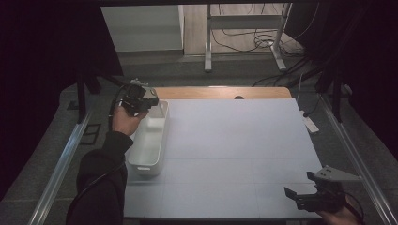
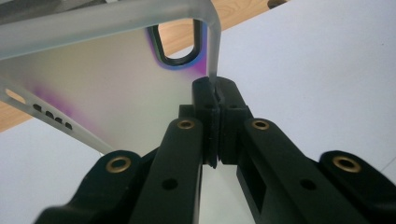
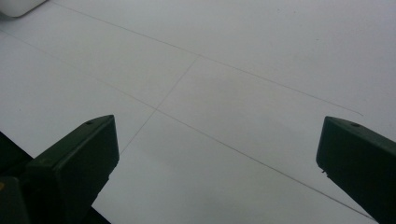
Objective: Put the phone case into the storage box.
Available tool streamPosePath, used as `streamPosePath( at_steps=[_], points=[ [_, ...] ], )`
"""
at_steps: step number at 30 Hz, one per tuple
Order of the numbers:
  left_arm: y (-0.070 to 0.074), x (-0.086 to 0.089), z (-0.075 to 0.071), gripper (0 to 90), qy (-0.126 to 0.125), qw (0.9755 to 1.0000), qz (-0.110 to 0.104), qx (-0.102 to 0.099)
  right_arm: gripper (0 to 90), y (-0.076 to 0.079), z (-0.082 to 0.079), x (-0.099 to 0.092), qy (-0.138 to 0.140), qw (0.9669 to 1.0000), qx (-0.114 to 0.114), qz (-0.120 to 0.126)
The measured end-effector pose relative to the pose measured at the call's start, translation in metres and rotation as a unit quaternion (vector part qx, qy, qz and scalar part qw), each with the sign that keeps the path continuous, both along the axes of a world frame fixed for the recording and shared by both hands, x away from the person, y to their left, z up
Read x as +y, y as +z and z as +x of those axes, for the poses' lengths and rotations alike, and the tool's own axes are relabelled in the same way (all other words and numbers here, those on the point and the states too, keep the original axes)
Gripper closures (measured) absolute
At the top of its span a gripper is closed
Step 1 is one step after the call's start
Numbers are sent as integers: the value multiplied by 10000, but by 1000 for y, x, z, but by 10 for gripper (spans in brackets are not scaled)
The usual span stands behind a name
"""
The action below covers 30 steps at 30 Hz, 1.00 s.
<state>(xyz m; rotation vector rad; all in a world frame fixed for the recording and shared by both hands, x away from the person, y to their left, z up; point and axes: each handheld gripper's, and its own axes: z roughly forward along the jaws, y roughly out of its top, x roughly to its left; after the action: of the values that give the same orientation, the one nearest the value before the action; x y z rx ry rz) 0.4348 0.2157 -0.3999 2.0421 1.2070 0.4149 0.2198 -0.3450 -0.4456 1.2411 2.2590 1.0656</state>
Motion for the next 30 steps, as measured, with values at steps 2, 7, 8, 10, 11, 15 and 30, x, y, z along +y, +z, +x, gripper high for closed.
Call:
streamPosePath(
  at_steps=[2, 7, 8, 10, 11, 15, 30],
  points=[
    [-2, -1, 2, 883, 17, 10000, 1, 7, 0, 0, 0, 0, 1, 10000, 19, -3],
    [-11, -5, 7, 883, 75, 9999, 61, 47, 0, 0, 0, 0, 24, 10000, 22, -20],
    [-11, -5, 7, 883, 75, 9999, 61, 47, 0, 0, 0, 0, 25, 10000, 25, -23],
    [-14, -6, 8, 883, 104, 9999, 99, 71, 0, 0, 0, 0, 30, 10000, 25, -28],
    [-16, -6, 9, 883, 127, 9998, 107, 91, 0, 0, 0, 1, 32, 10000, 29, -31],
    [-22, -7, 12, 884, 189, 9997, 128, 121, 0, 0, 1, 1, 41, 10000, 31, -35],
    [-36, -17, 21, 883, 395, 9986, 196, 283, 0, -1, 1, 1, 61, 9999, 65, -51]
  ],
)
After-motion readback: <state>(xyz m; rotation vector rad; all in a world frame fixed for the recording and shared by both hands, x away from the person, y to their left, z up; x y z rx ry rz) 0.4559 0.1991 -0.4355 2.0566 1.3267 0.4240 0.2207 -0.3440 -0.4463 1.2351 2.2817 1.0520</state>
